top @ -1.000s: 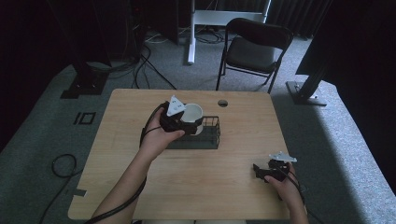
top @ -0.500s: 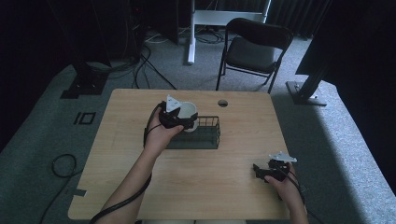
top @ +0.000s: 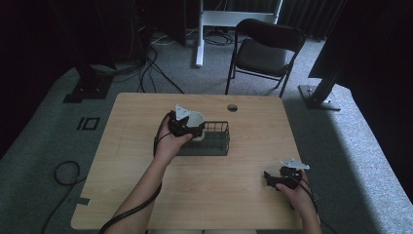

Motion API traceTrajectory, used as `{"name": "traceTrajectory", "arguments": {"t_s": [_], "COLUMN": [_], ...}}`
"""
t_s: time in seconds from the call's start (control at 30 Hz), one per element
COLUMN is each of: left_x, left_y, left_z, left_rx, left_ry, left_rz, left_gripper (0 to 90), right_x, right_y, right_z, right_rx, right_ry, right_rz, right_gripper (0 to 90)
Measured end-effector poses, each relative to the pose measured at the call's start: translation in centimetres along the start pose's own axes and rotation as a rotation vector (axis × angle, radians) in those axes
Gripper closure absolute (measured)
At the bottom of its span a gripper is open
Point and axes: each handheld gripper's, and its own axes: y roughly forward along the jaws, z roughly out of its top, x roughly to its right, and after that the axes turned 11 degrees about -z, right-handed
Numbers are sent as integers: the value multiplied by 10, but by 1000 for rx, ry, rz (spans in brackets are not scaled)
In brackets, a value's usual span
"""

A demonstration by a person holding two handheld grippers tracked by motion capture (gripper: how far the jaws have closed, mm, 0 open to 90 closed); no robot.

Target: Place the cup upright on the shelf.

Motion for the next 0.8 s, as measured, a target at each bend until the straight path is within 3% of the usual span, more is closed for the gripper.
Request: {"name": "traceTrajectory", "arguments": {"t_s": [0.4, 0.7, 0.8], "left_x": [-1, 3, 3], "left_y": [13, 13, 13], "left_z": [-4, -5, -4], "left_rx": [-20, -34, -50], "left_ry": [19, 69, 68], "left_rz": [-4, -7, -7], "left_gripper": [201, 198, 143], "right_x": [0, 0, 0], "right_y": [0, 0, 0], "right_z": [0, 0, 0], "right_rx": [0, 0, 0], "right_ry": [0, 0, -1], "right_rz": [0, 0, 0], "right_gripper": [108, 108, 108]}}
